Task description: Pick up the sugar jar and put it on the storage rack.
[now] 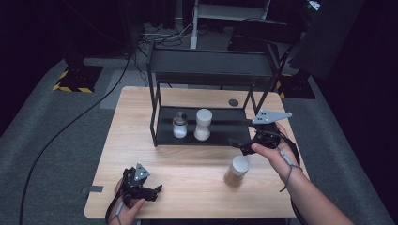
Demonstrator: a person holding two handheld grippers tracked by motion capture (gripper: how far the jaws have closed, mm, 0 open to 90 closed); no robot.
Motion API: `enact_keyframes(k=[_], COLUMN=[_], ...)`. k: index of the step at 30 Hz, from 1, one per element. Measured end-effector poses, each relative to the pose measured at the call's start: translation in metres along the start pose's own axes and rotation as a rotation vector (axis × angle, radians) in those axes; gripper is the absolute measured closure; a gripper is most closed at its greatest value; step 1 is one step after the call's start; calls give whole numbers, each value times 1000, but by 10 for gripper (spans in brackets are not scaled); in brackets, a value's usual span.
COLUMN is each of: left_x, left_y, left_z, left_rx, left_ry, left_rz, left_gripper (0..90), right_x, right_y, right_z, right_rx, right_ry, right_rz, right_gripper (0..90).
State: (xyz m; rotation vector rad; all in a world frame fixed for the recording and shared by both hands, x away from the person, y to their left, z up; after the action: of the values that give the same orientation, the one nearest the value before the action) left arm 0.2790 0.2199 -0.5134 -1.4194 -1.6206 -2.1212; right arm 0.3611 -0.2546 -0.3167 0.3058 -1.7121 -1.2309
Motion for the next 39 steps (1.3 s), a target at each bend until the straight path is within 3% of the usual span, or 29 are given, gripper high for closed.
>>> enact_keyframes(k=[19, 30, 39], left_x=[0, 0, 0], left_y=[0, 0, 0], left_z=[0, 0, 0], left_rx=[0, 0, 0], left_ry=[0, 0, 1], left_rz=[0, 0, 0], left_gripper=[1, 1, 1], right_x=[21, 17, 2], right_y=[-30, -50, -73], right_z=[19, 23, 24], right_rx=[21, 15, 5], right_ry=[1, -1, 3], right_rz=[7, 26, 66], right_gripper=[50, 46, 47])
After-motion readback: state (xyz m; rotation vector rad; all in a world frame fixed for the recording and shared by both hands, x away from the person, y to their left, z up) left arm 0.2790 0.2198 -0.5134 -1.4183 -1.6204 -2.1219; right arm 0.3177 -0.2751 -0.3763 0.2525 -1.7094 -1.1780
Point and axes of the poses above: each handheld gripper's, and its own axes: x roughly backward along the jaws, y roughly out of its top, z roughly to its left, the point moved 8 cm from there along -x, roughly forward along the jaws
